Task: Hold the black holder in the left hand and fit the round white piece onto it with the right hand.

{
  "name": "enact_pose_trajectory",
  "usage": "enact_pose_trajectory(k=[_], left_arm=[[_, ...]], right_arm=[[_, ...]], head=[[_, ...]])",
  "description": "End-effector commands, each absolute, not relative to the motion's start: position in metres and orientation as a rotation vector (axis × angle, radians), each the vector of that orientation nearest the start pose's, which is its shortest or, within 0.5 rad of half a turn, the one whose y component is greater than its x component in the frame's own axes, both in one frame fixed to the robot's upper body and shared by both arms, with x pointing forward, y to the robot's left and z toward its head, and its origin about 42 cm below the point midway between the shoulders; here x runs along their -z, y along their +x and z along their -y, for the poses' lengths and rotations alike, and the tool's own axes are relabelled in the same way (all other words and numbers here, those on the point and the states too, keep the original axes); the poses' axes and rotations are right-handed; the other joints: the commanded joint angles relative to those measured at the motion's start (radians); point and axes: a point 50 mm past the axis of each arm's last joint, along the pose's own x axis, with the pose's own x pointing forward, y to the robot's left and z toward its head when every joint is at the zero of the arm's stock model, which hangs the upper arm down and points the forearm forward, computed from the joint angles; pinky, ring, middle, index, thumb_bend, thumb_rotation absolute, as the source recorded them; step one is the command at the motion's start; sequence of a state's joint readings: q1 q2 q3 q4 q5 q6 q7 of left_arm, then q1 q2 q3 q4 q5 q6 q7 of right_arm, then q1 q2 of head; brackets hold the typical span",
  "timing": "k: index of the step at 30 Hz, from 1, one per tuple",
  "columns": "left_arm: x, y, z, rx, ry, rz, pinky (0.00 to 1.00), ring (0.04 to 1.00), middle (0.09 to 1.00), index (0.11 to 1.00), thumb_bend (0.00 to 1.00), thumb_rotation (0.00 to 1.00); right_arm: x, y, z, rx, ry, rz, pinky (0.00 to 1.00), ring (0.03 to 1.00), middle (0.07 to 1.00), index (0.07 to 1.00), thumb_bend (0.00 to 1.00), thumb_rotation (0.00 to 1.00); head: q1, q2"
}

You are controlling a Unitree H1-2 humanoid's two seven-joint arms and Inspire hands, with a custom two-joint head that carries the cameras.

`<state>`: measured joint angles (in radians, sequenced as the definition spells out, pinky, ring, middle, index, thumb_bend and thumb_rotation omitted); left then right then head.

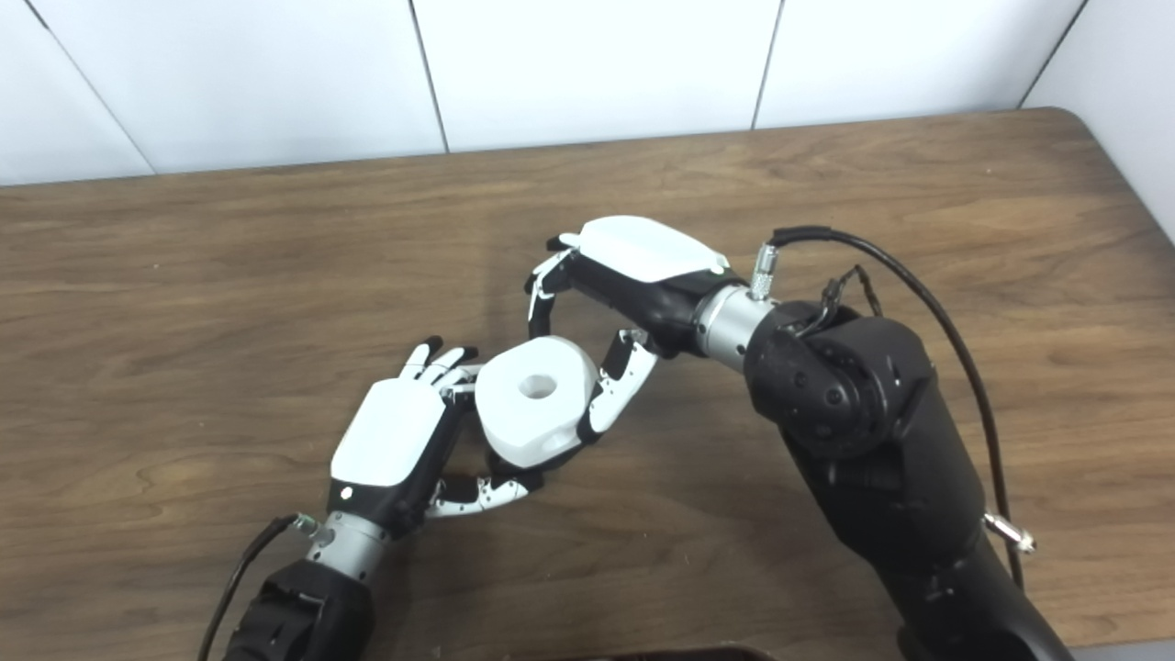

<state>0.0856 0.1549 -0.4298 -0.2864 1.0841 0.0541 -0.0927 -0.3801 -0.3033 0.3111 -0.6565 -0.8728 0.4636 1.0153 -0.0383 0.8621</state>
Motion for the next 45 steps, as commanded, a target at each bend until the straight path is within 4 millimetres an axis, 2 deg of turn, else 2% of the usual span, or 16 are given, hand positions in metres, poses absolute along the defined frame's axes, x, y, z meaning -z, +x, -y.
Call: enact_pose_trajectory(k=[1,11,45], left_arm=[[-0.1361,0.2312,-0.14,0.357,1.172,0.295,1.0,0.904,0.796,0.486,0.52,0.05],[-0.1366,0.2313,-0.1393,0.353,1.171,0.301,1.0,0.899,0.793,0.486,0.52,0.05],[-0.1388,0.231,-0.1394,0.353,1.167,0.305,1.0,0.9,0.792,0.486,0.52,0.05]], right_arm=[[-0.3058,0.2938,0.1673,-0.629,-1.205,0.213,1.0,0.969,0.838,0.481,0.53,0.13],[-0.3051,0.2948,0.1627,-0.63,-1.208,0.223,1.0,0.975,0.84,0.481,0.53,0.13],[-0.3047,0.2954,0.1712,-0.628,-1.215,0.211,1.0,0.975,0.84,0.481,0.52,0.13]], head=[[0.002,0.002],[0.002,0.002],[-0.005,0.011]])
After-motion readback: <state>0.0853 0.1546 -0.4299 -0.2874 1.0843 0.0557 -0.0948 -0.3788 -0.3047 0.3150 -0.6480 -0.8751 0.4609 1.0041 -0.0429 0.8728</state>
